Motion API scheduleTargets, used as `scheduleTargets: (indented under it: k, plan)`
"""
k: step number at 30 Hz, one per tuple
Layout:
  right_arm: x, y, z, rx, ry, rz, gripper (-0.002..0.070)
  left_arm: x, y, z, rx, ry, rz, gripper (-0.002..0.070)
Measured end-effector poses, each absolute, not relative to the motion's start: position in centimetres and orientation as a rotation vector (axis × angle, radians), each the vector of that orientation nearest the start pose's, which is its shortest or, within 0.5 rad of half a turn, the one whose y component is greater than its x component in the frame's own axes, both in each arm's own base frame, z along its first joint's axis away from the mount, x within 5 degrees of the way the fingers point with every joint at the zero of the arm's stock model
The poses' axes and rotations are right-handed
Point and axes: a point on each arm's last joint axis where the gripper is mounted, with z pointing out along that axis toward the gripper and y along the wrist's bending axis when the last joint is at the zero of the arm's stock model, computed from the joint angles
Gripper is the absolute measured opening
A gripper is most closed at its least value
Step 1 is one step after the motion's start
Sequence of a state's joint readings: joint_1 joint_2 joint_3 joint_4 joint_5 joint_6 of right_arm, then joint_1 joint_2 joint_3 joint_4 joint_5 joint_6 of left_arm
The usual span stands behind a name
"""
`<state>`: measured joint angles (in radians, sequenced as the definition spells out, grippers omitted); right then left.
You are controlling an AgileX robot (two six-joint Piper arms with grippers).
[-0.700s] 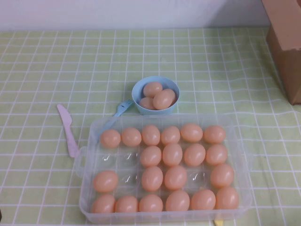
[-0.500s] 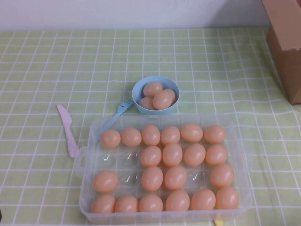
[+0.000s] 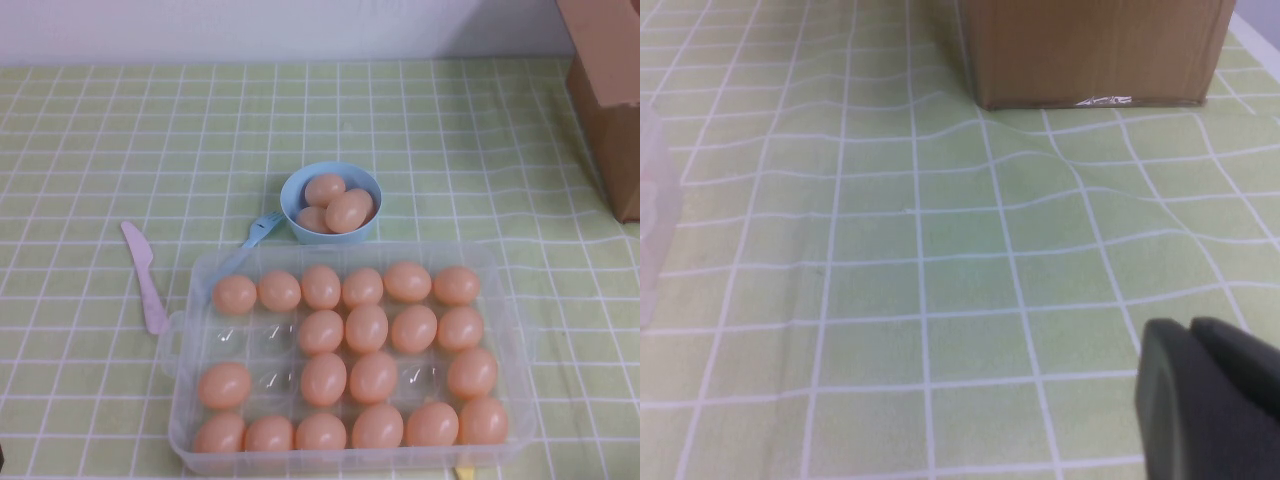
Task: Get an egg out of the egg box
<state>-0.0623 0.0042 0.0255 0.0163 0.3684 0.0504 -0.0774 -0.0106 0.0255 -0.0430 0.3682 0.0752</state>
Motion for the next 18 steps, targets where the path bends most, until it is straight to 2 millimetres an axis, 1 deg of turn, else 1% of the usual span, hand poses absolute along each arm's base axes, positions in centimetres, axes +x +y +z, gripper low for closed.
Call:
scheduleTargets:
  k: [5,7,9,11,14,16,18]
  plan:
    - [5.3,-0.2,17.1,0.123,1.878,0.018,-0.0017,5.2,-0.5,17.2,0.116,1.863,-0.044,-0.0004]
    - [5.4,-0.1,17.2,0.158,1.872,0.072,-0.0017,5.2,-0.5,17.2,0.116,1.863,-0.044,-0.0004]
    - [5.4,0.2,17.4,0.223,1.842,0.172,-0.0017,5.2,-0.5,17.2,0.117,1.863,-0.043,-0.0004]
    - [5.5,0.7,17.9,0.350,1.776,0.352,-0.0017,5.2,-0.5,17.2,0.117,1.863,-0.043,-0.0004]
    - [5.7,1.1,19.0,0.630,1.606,0.711,-0.0017,5.2,-0.5,17.2,0.117,1.863,-0.043,-0.0004]
    - [5.7,1.0,19.5,0.766,1.502,0.859,-0.0017,5.2,-0.5,17.2,0.117,1.863,-0.043,-0.0004]
    - [5.8,0.9,19.8,0.835,1.441,0.922,-0.0017,5.2,-0.5,17.2,0.117,1.863,-0.043,-0.0004]
